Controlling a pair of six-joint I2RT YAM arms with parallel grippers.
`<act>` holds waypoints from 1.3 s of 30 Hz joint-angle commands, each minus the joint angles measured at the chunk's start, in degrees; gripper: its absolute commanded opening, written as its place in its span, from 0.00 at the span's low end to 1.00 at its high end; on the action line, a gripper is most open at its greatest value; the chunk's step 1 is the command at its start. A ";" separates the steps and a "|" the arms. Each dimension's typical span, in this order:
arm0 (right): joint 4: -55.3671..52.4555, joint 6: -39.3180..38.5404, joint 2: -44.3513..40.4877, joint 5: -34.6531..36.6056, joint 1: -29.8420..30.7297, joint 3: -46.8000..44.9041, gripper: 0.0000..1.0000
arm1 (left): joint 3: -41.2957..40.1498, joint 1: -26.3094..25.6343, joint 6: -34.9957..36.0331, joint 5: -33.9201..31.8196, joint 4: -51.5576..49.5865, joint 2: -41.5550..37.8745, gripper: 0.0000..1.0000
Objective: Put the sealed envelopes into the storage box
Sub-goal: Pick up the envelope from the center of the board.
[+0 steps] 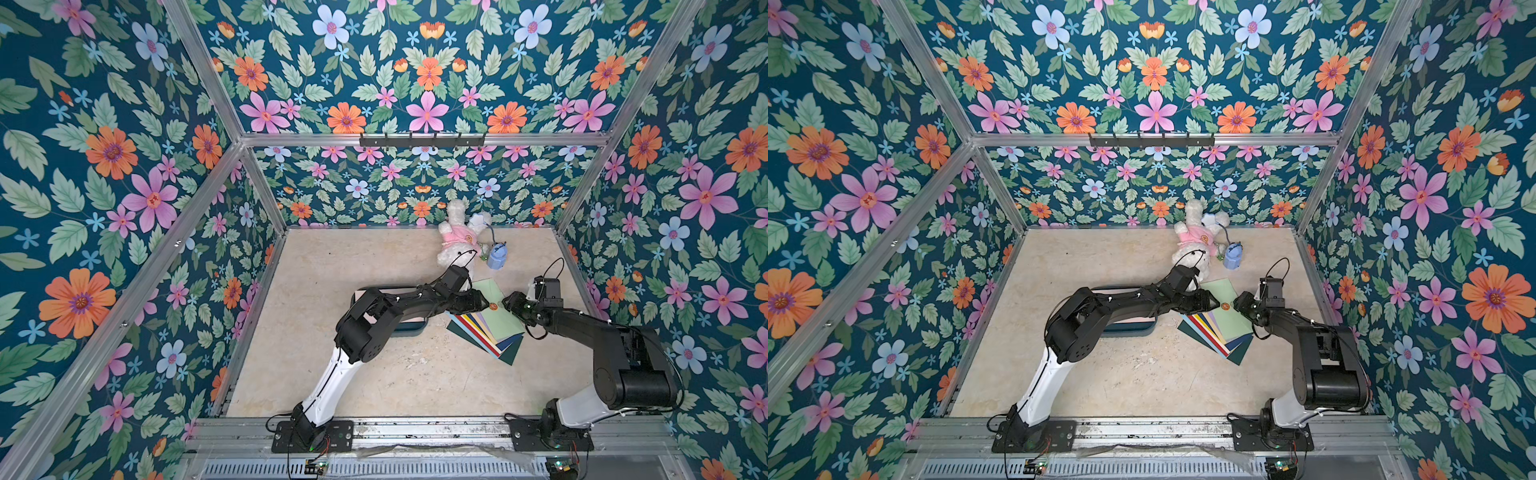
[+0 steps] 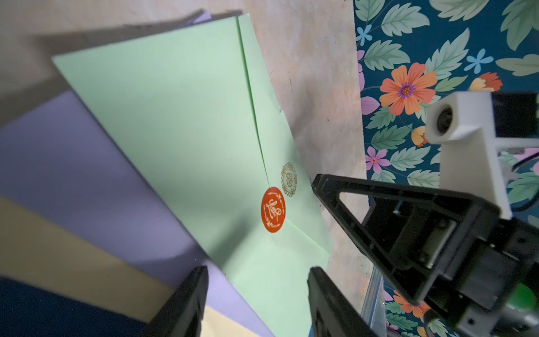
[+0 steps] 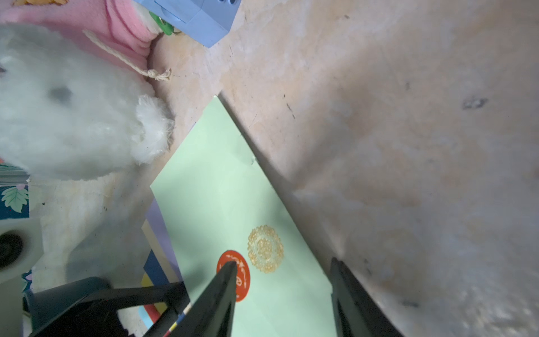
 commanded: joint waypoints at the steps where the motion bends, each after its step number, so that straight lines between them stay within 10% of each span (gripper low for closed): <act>1: 1.26 0.35 0.57 -1.24 0.08 0.03 0.55 | -0.22 -0.01 0.03 -0.67 -1.05 0.35 0.62; 15: 2.83 2.01 3.01 -8.42 0.99 0.15 0.51 | -1.62 0.16 -2.51 0.71 3.25 -0.10 0.62; 27: -0.37 1.24 0.02 -7.14 1.42 1.31 0.50 | -1.23 0.09 -0.78 -1.65 -0.16 -2.13 0.00; 39: 5.43 2.34 -17.10 -11.86 1.46 -1.77 0.62 | -12.47 0.14 9.00 2.59 4.99 -18.39 0.00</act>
